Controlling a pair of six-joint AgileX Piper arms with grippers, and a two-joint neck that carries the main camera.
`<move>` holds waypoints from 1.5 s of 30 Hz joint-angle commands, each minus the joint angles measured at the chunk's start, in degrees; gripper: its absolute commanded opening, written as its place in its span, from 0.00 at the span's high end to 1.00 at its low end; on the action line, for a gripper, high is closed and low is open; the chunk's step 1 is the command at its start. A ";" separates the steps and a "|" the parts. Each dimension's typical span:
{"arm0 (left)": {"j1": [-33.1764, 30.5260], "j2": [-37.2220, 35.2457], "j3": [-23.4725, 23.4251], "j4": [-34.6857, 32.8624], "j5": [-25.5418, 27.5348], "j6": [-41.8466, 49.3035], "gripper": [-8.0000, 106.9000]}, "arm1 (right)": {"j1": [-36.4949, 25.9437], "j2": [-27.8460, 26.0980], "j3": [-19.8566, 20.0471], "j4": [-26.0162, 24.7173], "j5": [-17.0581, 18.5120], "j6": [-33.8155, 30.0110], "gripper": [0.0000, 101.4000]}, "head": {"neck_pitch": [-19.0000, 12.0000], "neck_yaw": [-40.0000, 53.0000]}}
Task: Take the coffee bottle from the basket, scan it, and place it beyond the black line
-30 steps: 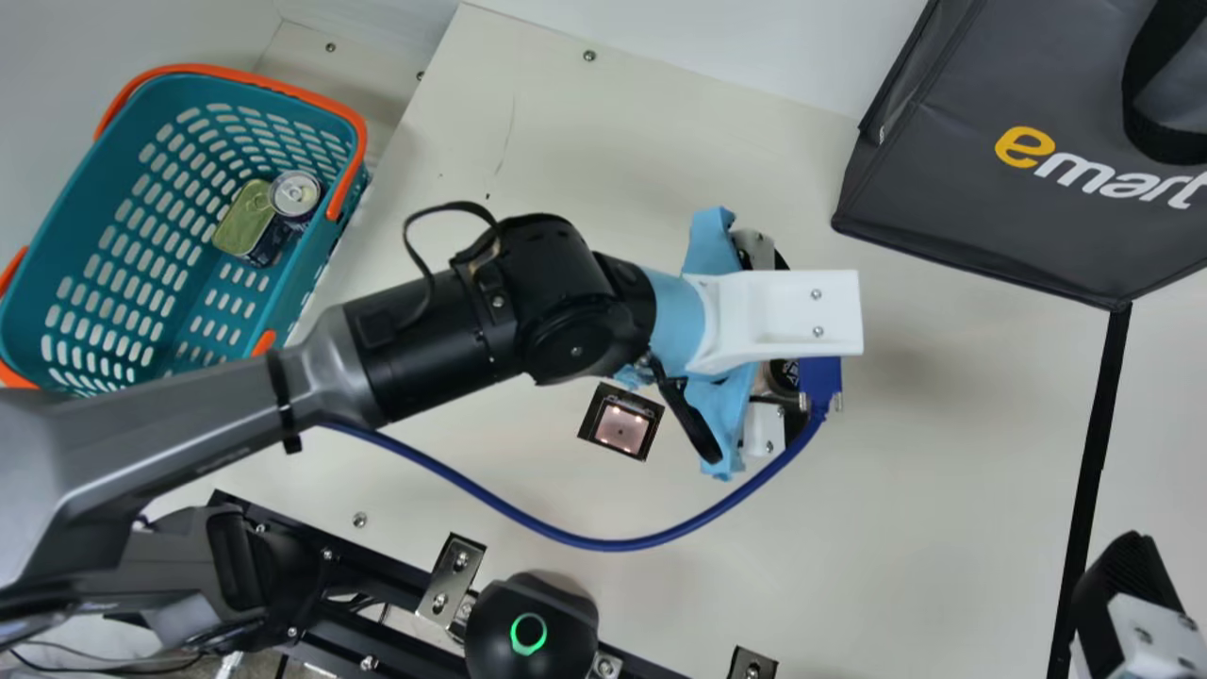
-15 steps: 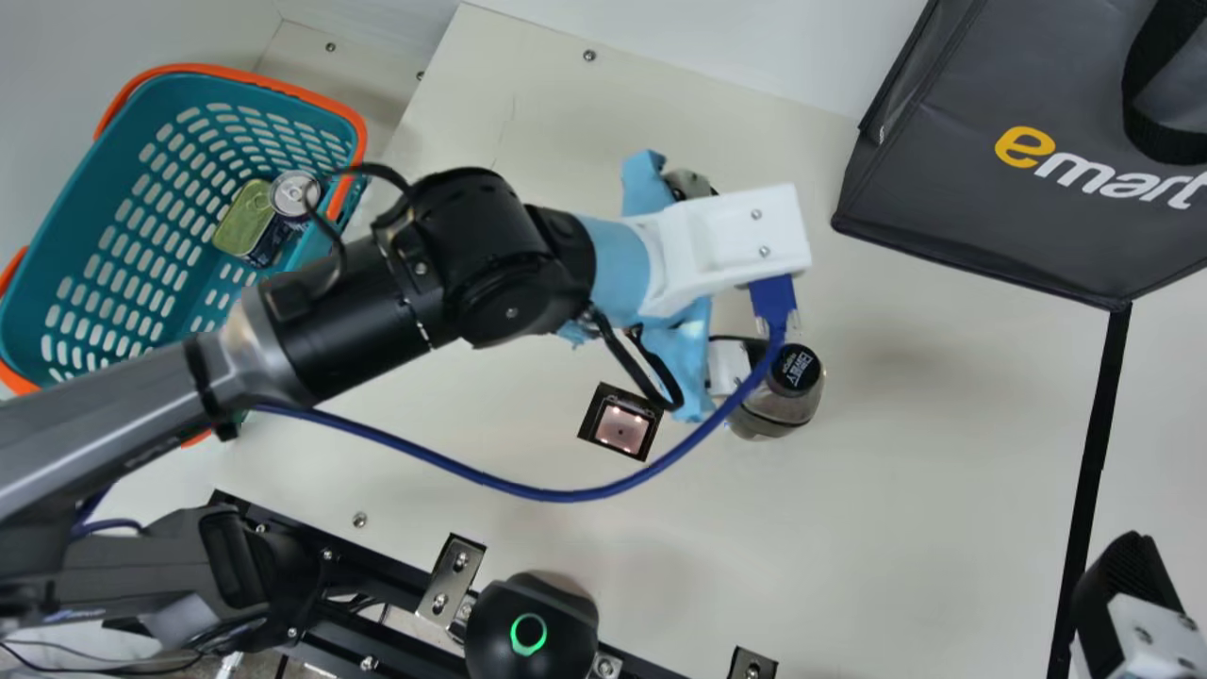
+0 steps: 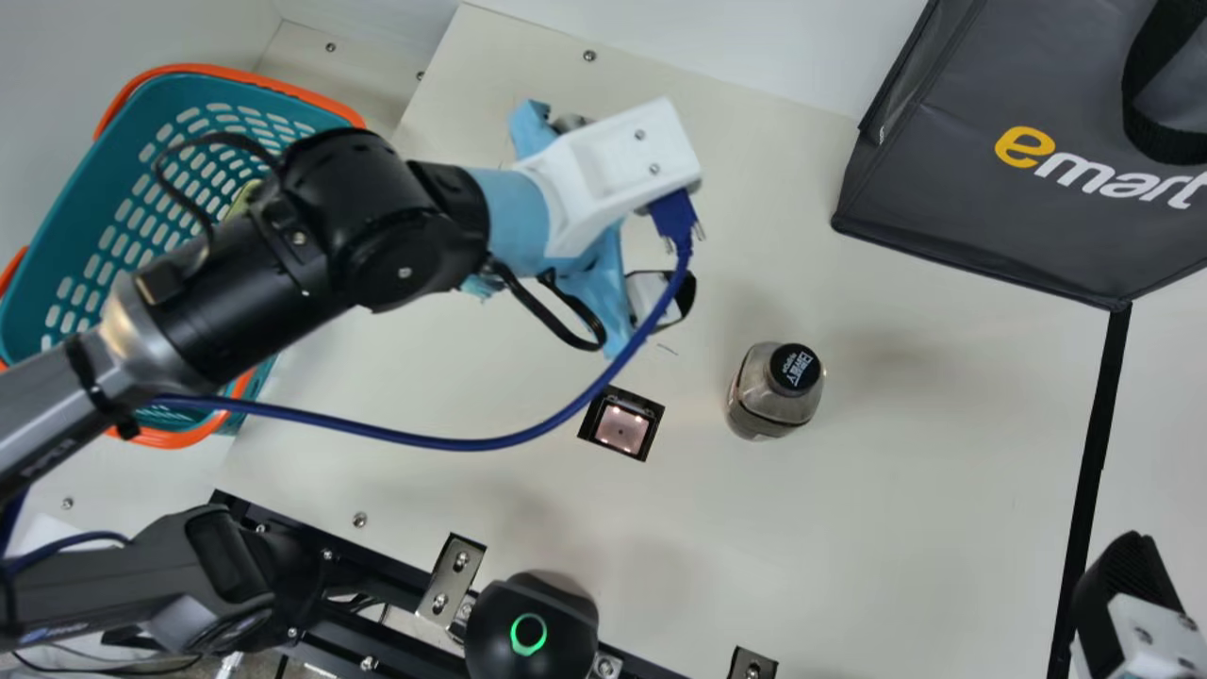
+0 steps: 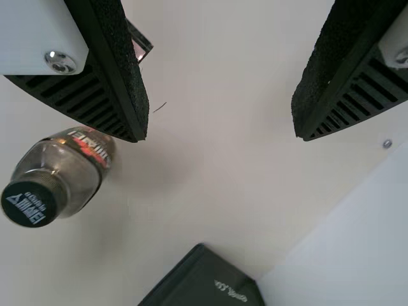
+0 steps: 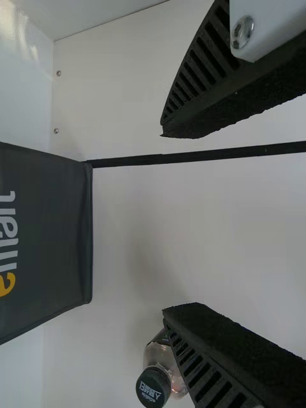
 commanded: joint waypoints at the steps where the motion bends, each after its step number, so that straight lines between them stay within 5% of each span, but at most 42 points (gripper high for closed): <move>1: 1.50 -1.13 0.62 0.02 0.18 -0.01 0.15 | 0.00 0.00 0.00 0.00 0.00 0.00 0.10 | -1.48 0.14; 27: 13.52 -15.24 10.63 3.45 -0.73 -1.73 0.15 | 0.00 0.00 0.00 0.00 0.00 0.00 0.10 | -1.48 0.14; 45: 18.41 -21.31 18.15 10.07 -0.11 -9.74 0.15 | 0.00 0.00 0.00 0.00 0.00 0.00 0.10 | -1.48 -19.86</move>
